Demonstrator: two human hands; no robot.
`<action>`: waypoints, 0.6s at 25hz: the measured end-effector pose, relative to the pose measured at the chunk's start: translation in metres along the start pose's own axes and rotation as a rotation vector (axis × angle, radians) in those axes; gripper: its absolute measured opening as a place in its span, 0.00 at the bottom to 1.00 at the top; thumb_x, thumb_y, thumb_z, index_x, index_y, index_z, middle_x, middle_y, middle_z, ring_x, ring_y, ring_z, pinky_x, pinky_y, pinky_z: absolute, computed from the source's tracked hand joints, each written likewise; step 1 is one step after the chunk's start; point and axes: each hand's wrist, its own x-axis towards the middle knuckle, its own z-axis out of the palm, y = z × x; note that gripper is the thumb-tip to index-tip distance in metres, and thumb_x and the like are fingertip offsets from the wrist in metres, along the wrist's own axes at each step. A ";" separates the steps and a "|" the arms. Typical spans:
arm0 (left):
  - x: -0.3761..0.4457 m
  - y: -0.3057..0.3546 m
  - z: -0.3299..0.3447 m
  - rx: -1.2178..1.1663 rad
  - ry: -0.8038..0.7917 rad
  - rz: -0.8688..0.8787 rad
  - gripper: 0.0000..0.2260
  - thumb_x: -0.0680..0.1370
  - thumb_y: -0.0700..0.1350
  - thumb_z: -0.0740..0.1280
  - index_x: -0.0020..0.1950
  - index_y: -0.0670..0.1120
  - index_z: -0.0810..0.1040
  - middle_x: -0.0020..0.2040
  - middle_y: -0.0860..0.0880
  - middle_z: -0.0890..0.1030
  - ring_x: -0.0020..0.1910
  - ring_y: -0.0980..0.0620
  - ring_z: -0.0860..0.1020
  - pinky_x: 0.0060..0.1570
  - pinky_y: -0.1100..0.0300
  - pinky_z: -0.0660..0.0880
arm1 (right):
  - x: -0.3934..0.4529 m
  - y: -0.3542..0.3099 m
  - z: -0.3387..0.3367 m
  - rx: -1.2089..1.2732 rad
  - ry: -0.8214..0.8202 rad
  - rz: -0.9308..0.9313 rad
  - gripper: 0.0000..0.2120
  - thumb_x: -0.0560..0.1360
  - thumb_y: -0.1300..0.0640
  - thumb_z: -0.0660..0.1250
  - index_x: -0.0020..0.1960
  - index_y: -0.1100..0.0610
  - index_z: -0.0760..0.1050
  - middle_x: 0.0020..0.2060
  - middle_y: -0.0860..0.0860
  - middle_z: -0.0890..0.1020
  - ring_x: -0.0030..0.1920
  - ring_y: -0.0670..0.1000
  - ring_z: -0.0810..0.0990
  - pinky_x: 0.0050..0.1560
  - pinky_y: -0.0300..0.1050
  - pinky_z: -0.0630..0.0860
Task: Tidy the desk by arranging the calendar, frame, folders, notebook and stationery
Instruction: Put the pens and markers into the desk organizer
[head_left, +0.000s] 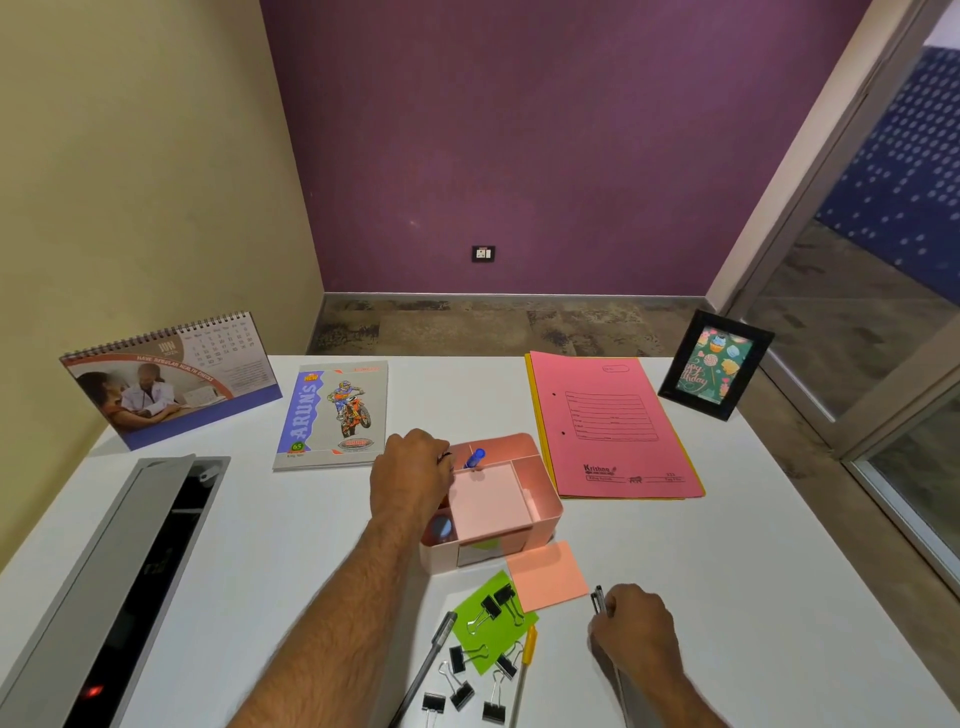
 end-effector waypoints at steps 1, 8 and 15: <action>0.000 -0.001 0.000 0.029 -0.001 0.022 0.13 0.80 0.53 0.64 0.59 0.51 0.82 0.56 0.50 0.81 0.54 0.48 0.74 0.47 0.53 0.75 | -0.001 -0.003 -0.003 0.059 0.024 0.021 0.03 0.67 0.57 0.65 0.39 0.55 0.77 0.36 0.50 0.82 0.40 0.55 0.81 0.38 0.44 0.74; -0.007 0.009 0.002 -0.173 0.070 0.295 0.13 0.78 0.50 0.67 0.61 0.51 0.81 0.60 0.53 0.80 0.58 0.52 0.72 0.56 0.58 0.70 | 0.011 -0.036 -0.055 0.903 0.158 0.221 0.12 0.69 0.67 0.68 0.50 0.57 0.80 0.28 0.56 0.81 0.25 0.55 0.78 0.33 0.45 0.78; -0.029 0.046 0.005 -0.415 -0.137 0.751 0.19 0.71 0.52 0.75 0.62 0.52 0.81 0.55 0.55 0.84 0.48 0.63 0.77 0.52 0.74 0.70 | 0.020 -0.077 -0.082 1.668 -0.278 0.551 0.03 0.71 0.65 0.70 0.41 0.64 0.77 0.24 0.55 0.80 0.19 0.46 0.77 0.21 0.34 0.74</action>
